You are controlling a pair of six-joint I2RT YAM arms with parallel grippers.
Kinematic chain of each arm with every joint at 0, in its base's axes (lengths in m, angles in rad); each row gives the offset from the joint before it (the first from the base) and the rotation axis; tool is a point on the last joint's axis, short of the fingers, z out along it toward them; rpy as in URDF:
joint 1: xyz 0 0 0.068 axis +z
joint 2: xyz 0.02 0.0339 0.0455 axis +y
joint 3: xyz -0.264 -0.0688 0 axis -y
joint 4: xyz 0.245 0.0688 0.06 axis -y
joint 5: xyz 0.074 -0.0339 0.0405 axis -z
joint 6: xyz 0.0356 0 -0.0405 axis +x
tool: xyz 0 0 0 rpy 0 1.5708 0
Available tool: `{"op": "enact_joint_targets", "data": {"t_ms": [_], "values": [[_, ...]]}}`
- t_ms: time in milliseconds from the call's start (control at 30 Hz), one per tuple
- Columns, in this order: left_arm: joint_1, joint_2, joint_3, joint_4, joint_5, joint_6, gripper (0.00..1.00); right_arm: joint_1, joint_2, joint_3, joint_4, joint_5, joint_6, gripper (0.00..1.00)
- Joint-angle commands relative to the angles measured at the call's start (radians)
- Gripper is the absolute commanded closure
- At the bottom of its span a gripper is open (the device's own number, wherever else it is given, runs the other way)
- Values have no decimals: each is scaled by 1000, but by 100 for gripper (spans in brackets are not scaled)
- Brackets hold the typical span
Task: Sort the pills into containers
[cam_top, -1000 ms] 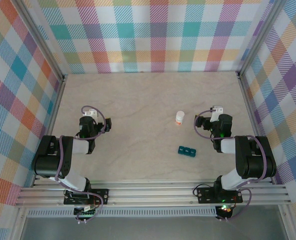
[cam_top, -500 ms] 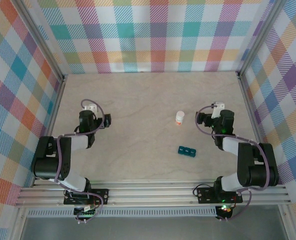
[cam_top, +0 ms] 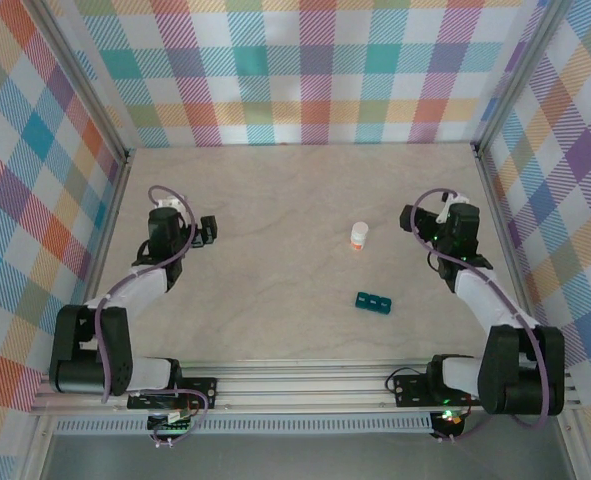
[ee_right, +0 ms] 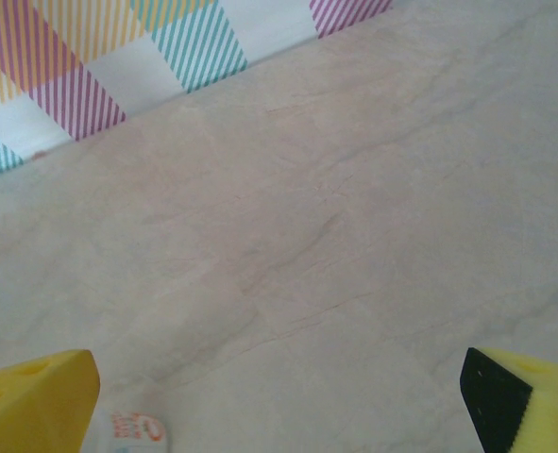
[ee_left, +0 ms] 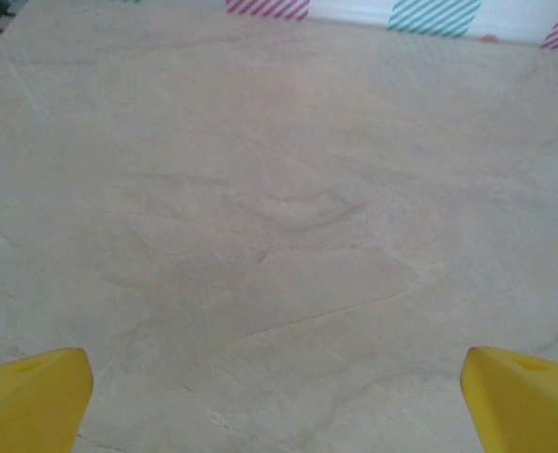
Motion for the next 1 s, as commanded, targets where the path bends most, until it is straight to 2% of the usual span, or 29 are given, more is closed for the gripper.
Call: {"op": "enact_joint_targets", "data": {"t_ms": [0, 233, 367, 533, 767, 967], "values": [[-24, -61, 70, -105, 11, -63, 0, -7, -37, 66, -151, -45, 151, 1], [-77, -145, 182, -265, 33, -226, 0, -6, -54, 100, -247, -265, 183, 1], [-116, -178, 219, -364, 69, -320, 0, 1, -81, 83, -312, -333, 207, 1], [-178, -215, 198, -387, 116, -376, 0, 23, -129, 66, -395, -372, 196, 1], [-282, -190, 156, -348, 95, -419, 0, 106, -168, 68, -536, -325, 211, 7], [-304, -118, 155, -335, 75, -447, 0, 199, -146, 51, -564, -213, 244, 7]]}}
